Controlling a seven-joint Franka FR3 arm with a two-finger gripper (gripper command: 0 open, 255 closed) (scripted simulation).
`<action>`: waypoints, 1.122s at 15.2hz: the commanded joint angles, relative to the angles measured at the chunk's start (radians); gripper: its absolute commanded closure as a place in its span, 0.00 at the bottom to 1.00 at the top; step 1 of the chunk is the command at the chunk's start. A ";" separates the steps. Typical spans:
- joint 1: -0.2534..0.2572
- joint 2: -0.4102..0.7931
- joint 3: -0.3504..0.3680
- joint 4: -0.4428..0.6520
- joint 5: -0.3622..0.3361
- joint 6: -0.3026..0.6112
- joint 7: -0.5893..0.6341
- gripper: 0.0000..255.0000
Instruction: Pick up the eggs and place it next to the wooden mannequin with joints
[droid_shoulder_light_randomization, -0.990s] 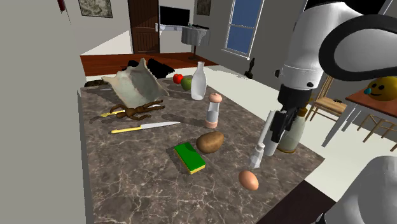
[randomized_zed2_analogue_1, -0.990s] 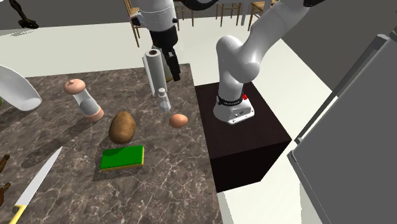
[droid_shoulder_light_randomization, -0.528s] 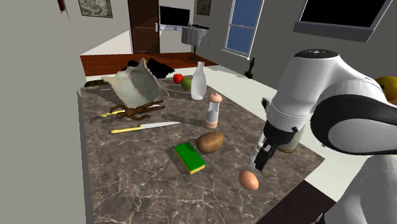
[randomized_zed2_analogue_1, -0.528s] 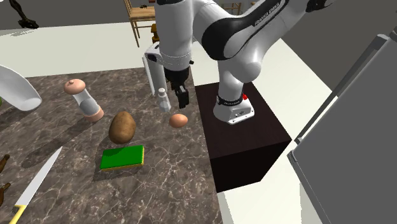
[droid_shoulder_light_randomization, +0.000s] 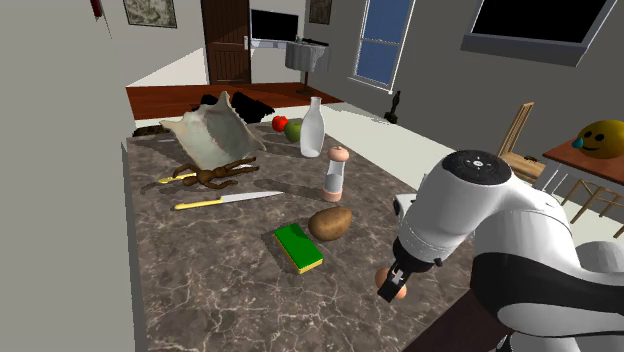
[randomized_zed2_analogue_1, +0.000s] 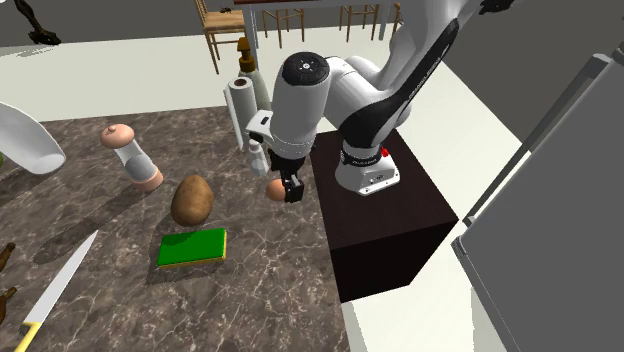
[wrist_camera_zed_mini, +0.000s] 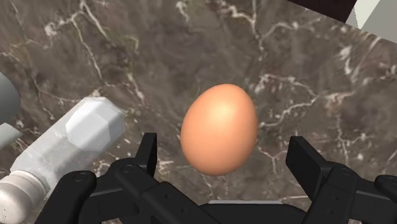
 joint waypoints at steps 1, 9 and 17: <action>-0.010 0.029 0.011 -0.015 -0.001 0.047 0.002 0.00; -0.029 0.081 0.029 -0.038 -0.003 0.124 0.008 0.00; -0.029 0.081 0.029 -0.038 -0.003 0.124 0.008 1.00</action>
